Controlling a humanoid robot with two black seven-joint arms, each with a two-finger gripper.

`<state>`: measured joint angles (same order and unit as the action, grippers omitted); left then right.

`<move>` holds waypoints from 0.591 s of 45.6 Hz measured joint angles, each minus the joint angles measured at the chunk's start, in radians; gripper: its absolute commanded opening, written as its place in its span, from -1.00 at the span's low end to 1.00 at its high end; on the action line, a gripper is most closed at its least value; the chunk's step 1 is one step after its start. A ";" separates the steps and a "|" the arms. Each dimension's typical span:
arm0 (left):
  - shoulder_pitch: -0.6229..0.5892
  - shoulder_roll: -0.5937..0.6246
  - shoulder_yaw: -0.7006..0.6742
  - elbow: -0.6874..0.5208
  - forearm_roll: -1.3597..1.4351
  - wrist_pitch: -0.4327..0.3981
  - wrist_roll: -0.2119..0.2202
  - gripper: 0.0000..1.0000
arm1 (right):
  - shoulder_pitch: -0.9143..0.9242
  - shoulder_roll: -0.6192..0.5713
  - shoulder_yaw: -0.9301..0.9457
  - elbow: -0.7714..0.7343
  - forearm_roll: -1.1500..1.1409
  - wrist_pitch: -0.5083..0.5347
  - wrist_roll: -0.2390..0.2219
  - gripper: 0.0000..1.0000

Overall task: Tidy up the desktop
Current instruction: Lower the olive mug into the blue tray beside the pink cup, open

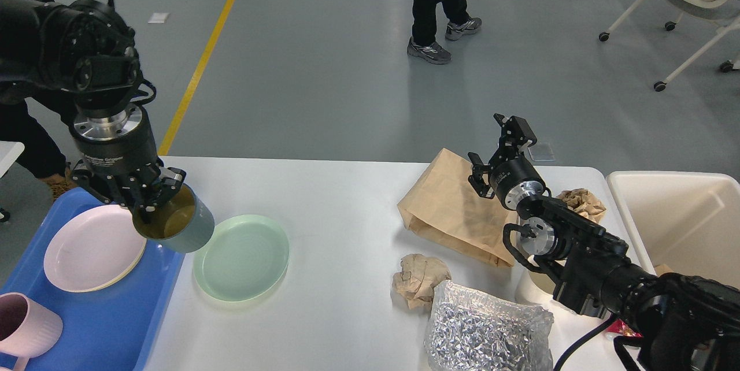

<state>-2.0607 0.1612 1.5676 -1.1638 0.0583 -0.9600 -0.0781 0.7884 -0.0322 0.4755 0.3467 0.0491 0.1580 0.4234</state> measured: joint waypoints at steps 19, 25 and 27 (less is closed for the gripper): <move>0.353 0.193 0.024 0.208 0.009 0.000 0.002 -1.00 | 0.000 0.000 0.000 0.000 0.000 0.000 0.000 1.00; 0.457 0.208 0.018 0.259 0.008 0.000 0.000 -1.00 | 0.000 0.000 0.000 0.000 0.000 0.000 0.000 1.00; 0.491 0.210 0.016 0.277 0.008 0.000 0.000 -1.00 | 0.000 0.000 0.000 0.000 0.000 0.000 0.000 1.00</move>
<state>-1.5696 0.3713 1.5835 -0.8863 0.0659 -0.9600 -0.0782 0.7885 -0.0322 0.4755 0.3467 0.0491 0.1581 0.4234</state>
